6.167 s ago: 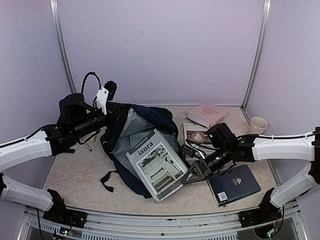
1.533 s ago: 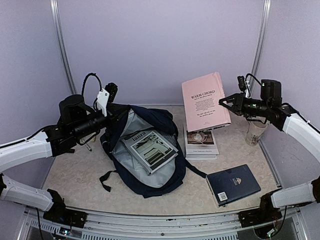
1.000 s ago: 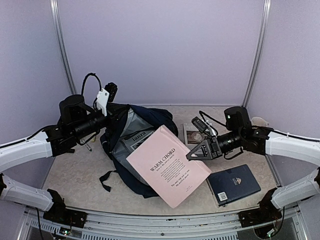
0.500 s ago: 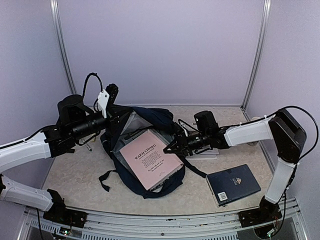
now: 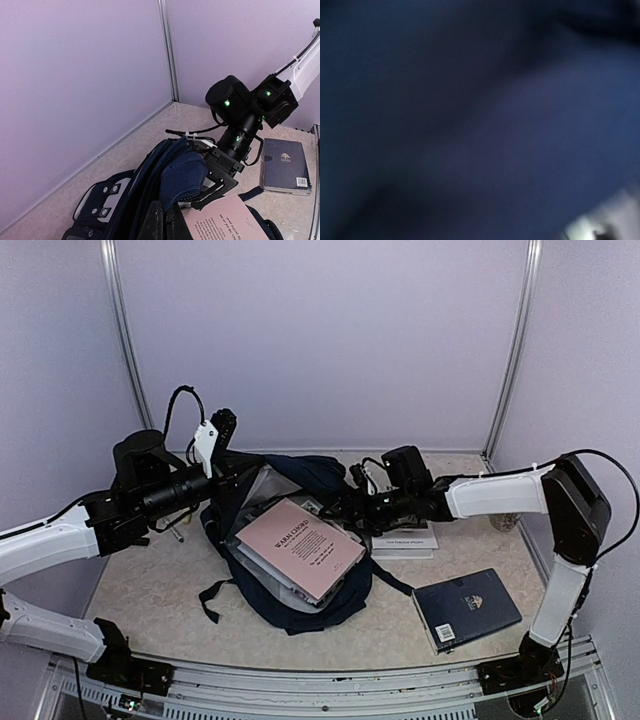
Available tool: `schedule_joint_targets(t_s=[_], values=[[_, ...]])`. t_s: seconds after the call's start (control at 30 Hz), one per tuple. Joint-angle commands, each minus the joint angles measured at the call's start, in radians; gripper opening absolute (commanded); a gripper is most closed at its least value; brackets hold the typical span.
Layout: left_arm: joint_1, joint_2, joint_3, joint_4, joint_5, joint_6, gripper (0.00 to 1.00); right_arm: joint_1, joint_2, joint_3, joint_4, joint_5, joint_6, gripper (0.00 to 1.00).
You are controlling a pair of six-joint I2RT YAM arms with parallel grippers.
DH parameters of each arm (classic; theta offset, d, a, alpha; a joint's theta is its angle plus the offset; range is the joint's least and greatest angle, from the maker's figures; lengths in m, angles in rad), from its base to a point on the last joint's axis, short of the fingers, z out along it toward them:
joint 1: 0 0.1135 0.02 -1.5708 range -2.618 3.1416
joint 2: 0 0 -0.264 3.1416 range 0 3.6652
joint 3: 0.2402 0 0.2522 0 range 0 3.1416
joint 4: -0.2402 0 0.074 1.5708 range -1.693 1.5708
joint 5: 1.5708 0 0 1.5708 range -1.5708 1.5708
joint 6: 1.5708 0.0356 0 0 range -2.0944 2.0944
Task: Pack the student bag
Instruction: Place the book in the largest pocket of the bag, then adjust the book in the largest pocket of the bag.
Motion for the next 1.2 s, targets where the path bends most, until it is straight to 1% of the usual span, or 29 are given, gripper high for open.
schedule_joint_targets(t_s=[0.0,0.1,0.17,0.2,0.27,0.3,0.37,0.47,0.6,0.7,0.8,0.97,1.17], values=[[-0.004,-0.030,0.038,0.099,-0.011,-0.006,0.00,0.001,-0.172,-0.030,-0.173,0.154,-0.166,1.00],[-0.002,-0.026,0.039,0.099,-0.016,-0.004,0.00,0.018,-0.270,-0.031,-0.261,0.164,-0.274,1.00],[-0.001,-0.024,0.038,0.099,-0.017,-0.006,0.00,0.031,-0.308,-0.031,-0.333,0.193,-0.330,1.00],[0.000,-0.024,0.039,0.099,-0.018,-0.006,0.00,0.036,-0.320,-0.032,-0.374,0.224,-0.335,0.99],[0.000,-0.024,0.038,0.098,-0.022,-0.003,0.00,0.042,-0.344,-0.048,-0.427,0.261,-0.324,0.93],[0.000,-0.022,0.038,0.096,-0.026,-0.002,0.00,0.047,-0.357,-0.068,-0.432,0.260,-0.315,0.87],[0.000,-0.023,0.039,0.096,-0.031,0.001,0.00,0.072,-0.376,-0.120,-0.406,0.244,-0.297,0.71],[0.002,-0.022,0.039,0.095,-0.031,0.002,0.00,0.140,-0.368,-0.176,-0.326,0.216,-0.285,0.48],[0.002,-0.023,0.039,0.097,-0.031,0.003,0.00,0.208,-0.304,-0.219,-0.222,0.208,-0.260,0.11],[0.002,-0.021,0.039,0.095,-0.028,0.003,0.00,0.223,-0.239,-0.234,-0.101,0.173,-0.223,0.12],[0.002,-0.022,0.039,0.095,-0.024,0.003,0.00,0.237,-0.153,-0.187,-0.030,0.170,-0.216,0.11],[0.000,-0.021,0.040,0.094,-0.002,0.004,0.00,0.250,-0.025,-0.071,0.056,0.210,-0.204,0.10],[-0.001,-0.024,0.040,0.095,0.001,0.003,0.00,0.250,0.054,0.006,0.090,0.329,-0.172,0.10]])
